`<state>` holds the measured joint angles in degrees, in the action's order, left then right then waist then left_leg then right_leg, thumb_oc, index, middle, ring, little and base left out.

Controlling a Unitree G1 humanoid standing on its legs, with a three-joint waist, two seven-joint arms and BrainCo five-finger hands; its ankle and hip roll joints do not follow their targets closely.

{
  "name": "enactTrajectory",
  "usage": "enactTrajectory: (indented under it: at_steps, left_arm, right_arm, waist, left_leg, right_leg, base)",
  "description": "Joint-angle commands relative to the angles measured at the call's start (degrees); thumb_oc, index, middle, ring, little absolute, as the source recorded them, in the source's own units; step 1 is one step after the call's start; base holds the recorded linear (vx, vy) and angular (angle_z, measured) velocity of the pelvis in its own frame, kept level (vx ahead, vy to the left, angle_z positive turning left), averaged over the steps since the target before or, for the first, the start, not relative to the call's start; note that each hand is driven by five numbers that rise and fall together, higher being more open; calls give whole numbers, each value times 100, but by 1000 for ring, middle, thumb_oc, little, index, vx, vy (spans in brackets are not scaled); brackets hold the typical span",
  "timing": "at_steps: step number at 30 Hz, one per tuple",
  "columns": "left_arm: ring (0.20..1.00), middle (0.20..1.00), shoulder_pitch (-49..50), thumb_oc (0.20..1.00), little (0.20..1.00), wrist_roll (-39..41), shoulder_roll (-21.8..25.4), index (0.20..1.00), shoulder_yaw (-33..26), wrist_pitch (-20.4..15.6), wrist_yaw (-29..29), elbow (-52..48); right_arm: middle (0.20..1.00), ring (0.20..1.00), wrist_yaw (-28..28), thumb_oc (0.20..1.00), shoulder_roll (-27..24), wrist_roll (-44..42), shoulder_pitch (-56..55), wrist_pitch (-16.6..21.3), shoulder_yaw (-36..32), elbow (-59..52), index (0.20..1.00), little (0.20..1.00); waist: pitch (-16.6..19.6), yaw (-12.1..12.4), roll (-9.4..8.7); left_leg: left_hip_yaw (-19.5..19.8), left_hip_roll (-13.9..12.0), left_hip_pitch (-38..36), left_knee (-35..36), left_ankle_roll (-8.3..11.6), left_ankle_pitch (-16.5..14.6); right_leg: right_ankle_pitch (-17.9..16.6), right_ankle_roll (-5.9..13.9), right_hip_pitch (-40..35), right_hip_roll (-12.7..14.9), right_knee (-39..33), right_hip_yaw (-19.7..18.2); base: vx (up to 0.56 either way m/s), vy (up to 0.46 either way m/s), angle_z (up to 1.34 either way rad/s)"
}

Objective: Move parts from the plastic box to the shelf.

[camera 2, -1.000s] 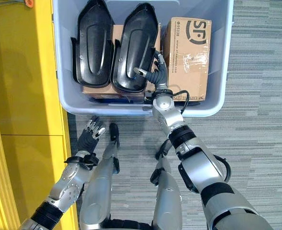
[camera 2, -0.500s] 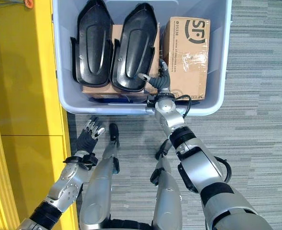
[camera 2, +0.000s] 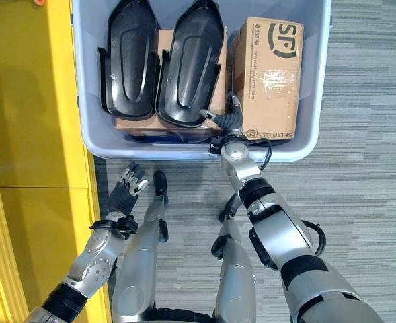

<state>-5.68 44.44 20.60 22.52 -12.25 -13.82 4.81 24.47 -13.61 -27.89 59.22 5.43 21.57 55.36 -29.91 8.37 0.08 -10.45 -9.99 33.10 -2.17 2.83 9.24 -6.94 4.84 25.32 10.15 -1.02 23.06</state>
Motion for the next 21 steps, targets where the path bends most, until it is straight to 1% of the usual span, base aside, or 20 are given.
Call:
enactTrajectory:
  at_steps: [1, 12, 21]
  left_arm:
    - [1000, 1000, 61, 1000, 1000, 113, 222, 1000, 263, -298, -8, -285]
    - [1000, 1000, 11, 1000, 1000, 74, 274, 1000, 290, -329, -16, -312]
    - [1000, 1000, -58, 1000, 1000, 77, 297, 1000, 352, -361, -22, -315]
  right_arm:
    - [1000, 1000, 133, 1000, -105, -8, 542, 180, -70, 269, 1000, 1000]
    - [1000, 1000, 237, 1000, -298, -42, 693, 172, -198, 502, 1000, 1000]
    - [1000, 1000, 305, 1000, -495, -88, 986, 160, -238, 793, 1000, 1000]
  waist:
    - [12, 188, -19]
    - [12, 310, 65]
    - [12, 386, 109]
  left_leg:
    - [628, -106, -57, -267, 287, -617]
    - [751, -13, 306, -461, 259, -683]
    - [809, 73, 437, -518, 229, -729]
  right_leg:
    - [511, 466, 157, 348, 529, 162]
    - [515, 488, 273, 412, 560, 281]
    - [490, 523, 261, 458, 515, 342]
  base:
    - [0, 0, 0]
    - [13, 3, 7]
    - [13, 15, 3]
